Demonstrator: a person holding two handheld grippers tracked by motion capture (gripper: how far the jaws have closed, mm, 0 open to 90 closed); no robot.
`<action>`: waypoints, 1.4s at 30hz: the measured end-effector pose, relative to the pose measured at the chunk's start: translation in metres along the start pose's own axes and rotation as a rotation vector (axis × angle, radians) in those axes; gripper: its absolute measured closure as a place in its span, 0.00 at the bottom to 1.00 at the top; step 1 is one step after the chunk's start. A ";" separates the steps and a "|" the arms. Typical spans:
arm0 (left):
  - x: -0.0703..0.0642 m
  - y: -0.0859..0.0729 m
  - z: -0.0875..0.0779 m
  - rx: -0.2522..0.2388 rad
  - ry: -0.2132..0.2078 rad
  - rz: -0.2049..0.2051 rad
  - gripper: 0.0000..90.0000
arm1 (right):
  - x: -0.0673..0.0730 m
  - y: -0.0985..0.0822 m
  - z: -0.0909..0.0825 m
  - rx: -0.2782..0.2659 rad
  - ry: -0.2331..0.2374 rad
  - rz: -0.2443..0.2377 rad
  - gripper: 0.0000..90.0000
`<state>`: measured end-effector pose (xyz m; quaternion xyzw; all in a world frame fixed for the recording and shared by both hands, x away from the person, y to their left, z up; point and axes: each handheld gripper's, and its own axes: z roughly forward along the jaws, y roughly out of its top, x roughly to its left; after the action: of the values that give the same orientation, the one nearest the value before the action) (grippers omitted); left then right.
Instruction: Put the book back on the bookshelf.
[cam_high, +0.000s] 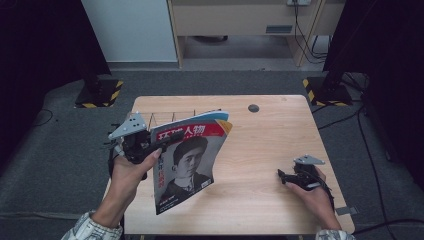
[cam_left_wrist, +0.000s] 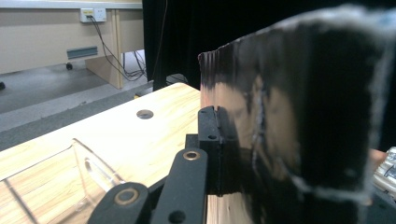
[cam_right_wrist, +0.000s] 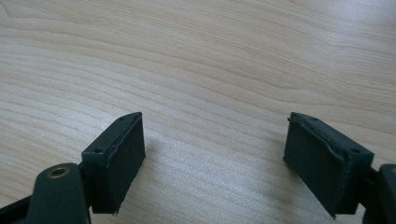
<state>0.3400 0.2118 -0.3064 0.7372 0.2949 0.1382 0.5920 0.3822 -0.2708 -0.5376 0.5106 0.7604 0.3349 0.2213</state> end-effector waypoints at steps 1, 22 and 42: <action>0.000 -0.001 -0.003 -0.001 0.002 0.002 0.96 | 0.000 0.000 0.000 -0.001 0.000 -0.002 0.23; 0.020 -0.024 -0.079 -0.049 0.132 -0.023 0.97 | 0.000 0.000 0.000 0.000 0.002 -0.002 0.23; 0.045 -0.046 -0.138 -0.081 0.281 -0.049 0.97 | 0.000 0.000 0.000 0.000 0.001 -0.001 0.22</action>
<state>0.2867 0.3541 -0.3205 0.6788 0.3871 0.2372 0.5772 0.3818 -0.2705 -0.5377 0.5100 0.7609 0.3349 0.2209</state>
